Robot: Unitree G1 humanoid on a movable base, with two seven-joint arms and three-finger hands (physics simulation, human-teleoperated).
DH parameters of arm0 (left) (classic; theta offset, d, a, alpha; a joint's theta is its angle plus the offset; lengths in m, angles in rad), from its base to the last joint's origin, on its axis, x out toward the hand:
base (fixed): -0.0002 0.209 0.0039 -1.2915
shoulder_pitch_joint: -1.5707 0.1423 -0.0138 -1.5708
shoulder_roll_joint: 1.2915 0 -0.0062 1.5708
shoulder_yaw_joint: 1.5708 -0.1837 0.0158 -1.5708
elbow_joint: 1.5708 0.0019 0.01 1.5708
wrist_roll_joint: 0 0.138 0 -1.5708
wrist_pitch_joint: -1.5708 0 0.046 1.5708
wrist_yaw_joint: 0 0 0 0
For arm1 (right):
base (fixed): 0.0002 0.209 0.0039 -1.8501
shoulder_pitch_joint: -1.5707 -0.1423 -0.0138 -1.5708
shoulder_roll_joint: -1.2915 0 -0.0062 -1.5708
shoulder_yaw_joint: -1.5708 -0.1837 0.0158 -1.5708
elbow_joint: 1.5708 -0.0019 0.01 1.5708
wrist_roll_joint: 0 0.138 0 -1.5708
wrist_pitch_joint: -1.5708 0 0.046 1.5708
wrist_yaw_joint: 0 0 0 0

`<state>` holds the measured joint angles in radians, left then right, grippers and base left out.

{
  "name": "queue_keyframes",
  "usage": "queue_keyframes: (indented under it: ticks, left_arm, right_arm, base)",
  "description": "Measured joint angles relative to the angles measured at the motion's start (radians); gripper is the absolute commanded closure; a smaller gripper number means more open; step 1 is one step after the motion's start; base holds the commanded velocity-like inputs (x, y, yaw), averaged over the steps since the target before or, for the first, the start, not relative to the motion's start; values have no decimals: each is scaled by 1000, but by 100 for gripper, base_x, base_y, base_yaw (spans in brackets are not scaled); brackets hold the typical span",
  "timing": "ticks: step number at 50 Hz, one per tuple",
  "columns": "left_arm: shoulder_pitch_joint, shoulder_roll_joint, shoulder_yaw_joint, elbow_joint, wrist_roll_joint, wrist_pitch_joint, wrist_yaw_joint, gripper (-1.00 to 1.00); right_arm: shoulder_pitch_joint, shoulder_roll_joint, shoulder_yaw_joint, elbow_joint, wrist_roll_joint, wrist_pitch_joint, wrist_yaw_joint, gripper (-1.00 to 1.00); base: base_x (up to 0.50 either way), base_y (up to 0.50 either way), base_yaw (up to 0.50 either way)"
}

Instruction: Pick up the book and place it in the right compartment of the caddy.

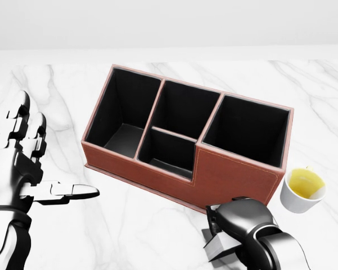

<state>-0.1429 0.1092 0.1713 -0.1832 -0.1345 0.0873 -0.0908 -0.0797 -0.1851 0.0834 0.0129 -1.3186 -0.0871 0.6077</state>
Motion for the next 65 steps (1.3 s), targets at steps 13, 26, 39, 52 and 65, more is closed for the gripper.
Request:
queue_keyframes:
  ticks: [13,26,39,52,65]
  left_arm:
    - [3,0,0,4,-3,0,-2,-100]
    - [10,-1,2,2,-6,0,-5,-100]
    - [15,0,7,-7,-10,0,-6,-100]
    - [17,3,15,-14,-18,0,-6,-100]
    - [26,6,26,-44,-28,0,-8,-100]
  right_arm:
    - [84,31,-3,-135,-4,0,78,100]
    - [133,75,29,-330,63,0,90,100]
    - [104,110,64,-464,96,0,90,100]
    - [54,139,85,-596,107,0,91,100]
    - [-47,174,90,-715,118,0,91,100]
  base:
    - [0,0,0]
    - [0,0,0]
    - [0,0,0]
    - [0,0,0]
    - [0,0,0]
